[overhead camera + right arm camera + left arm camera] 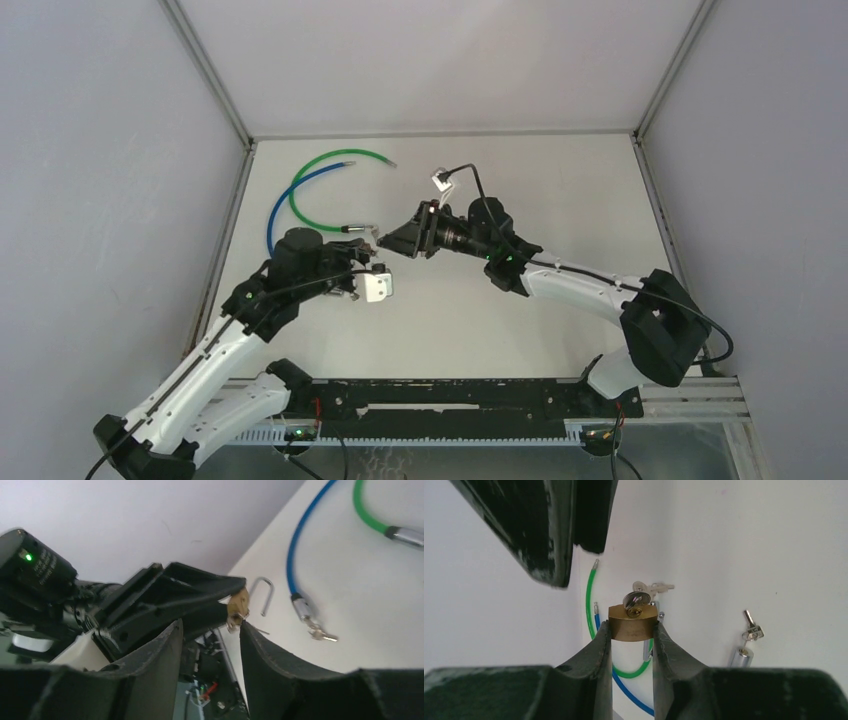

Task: Lock with the key
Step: Pick up the lock from the center of the board.

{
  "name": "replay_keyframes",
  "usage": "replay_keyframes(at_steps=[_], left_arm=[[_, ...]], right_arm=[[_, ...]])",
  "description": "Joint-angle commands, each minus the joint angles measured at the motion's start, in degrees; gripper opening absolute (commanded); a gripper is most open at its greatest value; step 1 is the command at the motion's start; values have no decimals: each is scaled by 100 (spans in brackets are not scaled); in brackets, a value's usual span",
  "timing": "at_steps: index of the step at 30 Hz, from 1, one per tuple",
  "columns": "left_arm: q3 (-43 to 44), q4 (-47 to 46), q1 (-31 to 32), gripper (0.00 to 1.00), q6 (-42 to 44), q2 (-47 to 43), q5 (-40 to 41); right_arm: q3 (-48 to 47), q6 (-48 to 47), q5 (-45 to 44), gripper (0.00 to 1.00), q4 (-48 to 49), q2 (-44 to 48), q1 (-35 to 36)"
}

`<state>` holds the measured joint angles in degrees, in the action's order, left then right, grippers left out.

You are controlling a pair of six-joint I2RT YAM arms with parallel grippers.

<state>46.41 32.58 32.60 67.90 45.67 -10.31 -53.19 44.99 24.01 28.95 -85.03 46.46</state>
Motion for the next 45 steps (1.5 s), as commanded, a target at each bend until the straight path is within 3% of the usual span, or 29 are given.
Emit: replay_keyframes(at_steps=[1,17,31,34,37,39,41,42,43,45], left_arm=[[290,-522,231,0,-578,-174,120],[408,-654,287,0,-1038,-140,-131],[417,-708,369,0,-1024,-125,-180],[412,-713,390,0,-1001,-129,-173],[408,-762,394,0,-982,-131,-104],[403,-796,392,0,-987,-125,-55],[416,-810,398,0,-1048,-113,-53],[427,-806,400,3,-1136,-103,-61],[430,-806,400,21,-1254,-102,-78],[431,-766,405,71,-1478,-159,-175]], right_arm=[[-469,323,-17,51,216,-136,225],[-691,-342,-212,48,-699,-224,475],[-1148,-341,-278,38,-965,-672,472],[-1153,-348,-253,22,-990,-695,482],[-1152,-405,-235,15,-1130,-670,481],[-1151,-477,-206,0,-1215,-623,481],[-1157,-556,-107,0,-1266,-548,456],[-1152,-572,-29,0,-1276,-506,426],[-1158,-589,83,0,-1284,-454,365],[-1147,-648,283,0,-1301,-307,236]])
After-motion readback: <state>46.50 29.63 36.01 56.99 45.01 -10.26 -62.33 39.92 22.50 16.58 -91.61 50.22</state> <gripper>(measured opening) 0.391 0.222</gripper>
